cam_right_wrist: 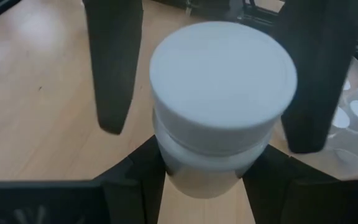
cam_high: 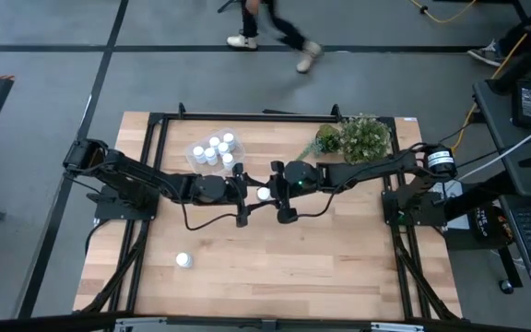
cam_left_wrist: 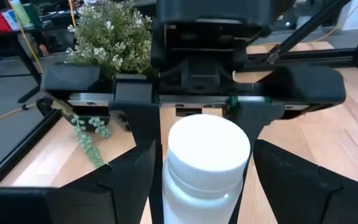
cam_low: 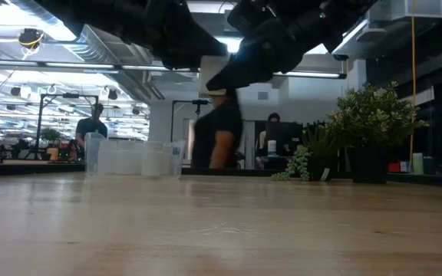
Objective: Pick and place pill bottles into a basket
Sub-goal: Put the white medicine bottle into the transparent bin
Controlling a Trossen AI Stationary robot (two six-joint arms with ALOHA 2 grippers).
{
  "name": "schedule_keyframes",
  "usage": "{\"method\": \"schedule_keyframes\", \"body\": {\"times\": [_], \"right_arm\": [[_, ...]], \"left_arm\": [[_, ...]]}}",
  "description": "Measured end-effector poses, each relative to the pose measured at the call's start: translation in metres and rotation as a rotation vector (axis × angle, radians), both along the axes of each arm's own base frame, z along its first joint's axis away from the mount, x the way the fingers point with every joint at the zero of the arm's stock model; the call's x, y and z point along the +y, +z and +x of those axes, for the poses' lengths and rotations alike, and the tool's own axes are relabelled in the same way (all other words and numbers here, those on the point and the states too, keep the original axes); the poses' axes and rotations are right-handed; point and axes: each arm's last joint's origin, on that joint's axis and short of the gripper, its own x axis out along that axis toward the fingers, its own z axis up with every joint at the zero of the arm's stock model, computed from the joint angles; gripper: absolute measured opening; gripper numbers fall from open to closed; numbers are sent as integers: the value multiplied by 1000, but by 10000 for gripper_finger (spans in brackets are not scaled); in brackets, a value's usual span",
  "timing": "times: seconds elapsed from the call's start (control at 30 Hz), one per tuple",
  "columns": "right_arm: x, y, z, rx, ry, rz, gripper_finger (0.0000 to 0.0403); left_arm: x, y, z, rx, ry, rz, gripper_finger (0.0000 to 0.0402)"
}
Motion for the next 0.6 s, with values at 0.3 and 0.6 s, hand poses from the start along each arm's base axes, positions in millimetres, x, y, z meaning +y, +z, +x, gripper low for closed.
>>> {"method": "schedule_keyframes", "body": {"times": [0.3,0.6], "right_arm": [[0,3,-1,7,0,0,167],[0,1,-2,28,0,2,167]], "left_arm": [[0,1,0,-1,-8,31,222],[0,1,0,-1,-8,36,181]]}}
